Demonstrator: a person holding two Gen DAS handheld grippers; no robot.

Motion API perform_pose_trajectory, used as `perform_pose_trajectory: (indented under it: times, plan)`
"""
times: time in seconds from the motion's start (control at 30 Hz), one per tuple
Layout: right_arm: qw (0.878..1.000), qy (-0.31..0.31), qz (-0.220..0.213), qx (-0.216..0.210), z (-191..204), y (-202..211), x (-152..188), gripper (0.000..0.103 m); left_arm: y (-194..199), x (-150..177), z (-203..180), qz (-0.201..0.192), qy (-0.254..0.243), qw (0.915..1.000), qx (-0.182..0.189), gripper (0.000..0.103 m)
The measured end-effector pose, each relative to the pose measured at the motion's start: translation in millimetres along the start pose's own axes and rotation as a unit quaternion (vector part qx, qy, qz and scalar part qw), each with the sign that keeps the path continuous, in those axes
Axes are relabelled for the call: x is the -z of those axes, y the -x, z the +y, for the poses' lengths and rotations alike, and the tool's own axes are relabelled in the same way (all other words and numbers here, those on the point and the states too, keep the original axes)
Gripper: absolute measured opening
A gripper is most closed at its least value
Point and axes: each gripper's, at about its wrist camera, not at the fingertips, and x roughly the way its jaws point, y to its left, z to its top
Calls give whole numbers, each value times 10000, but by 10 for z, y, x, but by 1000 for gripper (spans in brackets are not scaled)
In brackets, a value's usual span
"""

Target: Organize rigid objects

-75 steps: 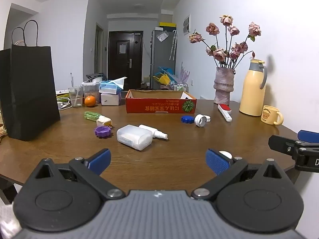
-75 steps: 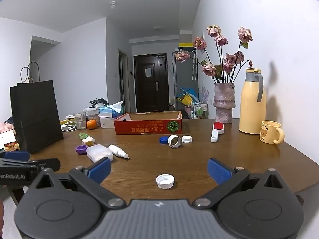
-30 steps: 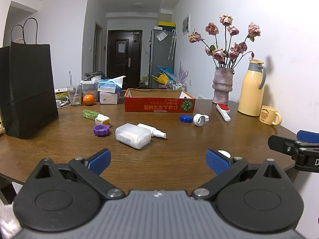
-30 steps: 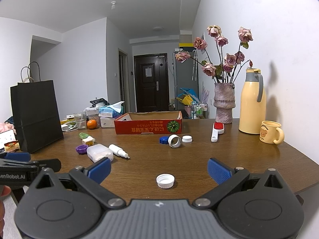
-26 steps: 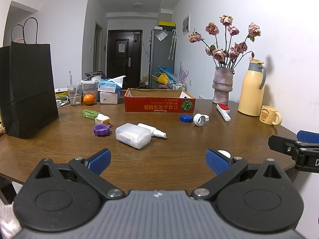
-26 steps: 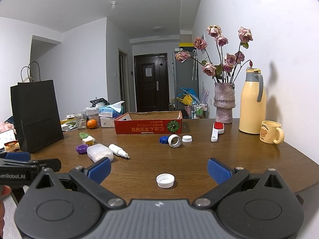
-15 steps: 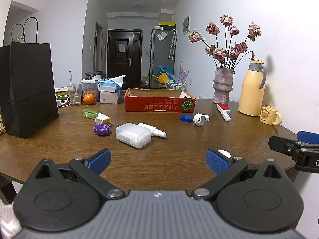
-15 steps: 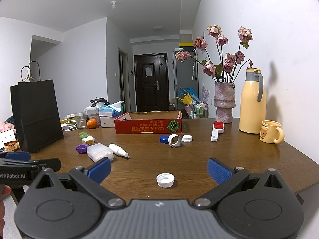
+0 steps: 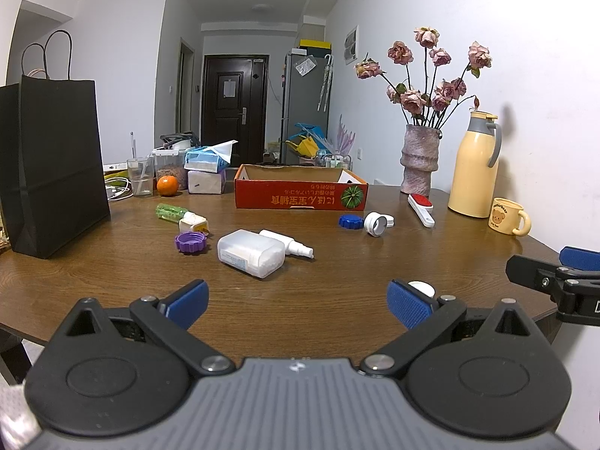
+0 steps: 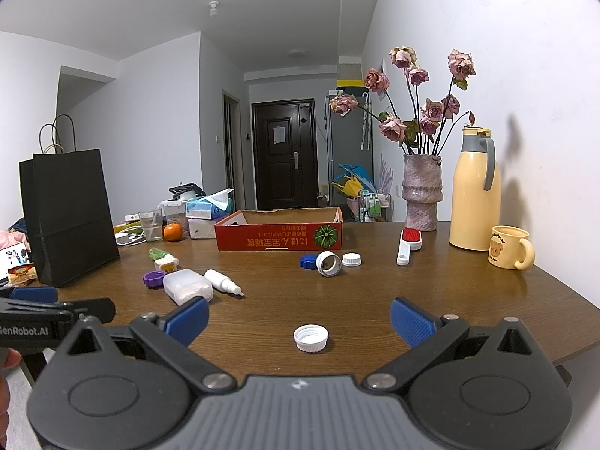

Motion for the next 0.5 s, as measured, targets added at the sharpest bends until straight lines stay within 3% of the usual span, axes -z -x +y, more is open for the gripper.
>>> perform_pose_trajectory:
  times: [0.5]
  plan:
    - [10000, -10, 11, 11, -10, -11, 7, 103, -11, 27, 51, 10, 38, 10000, -26, 103]
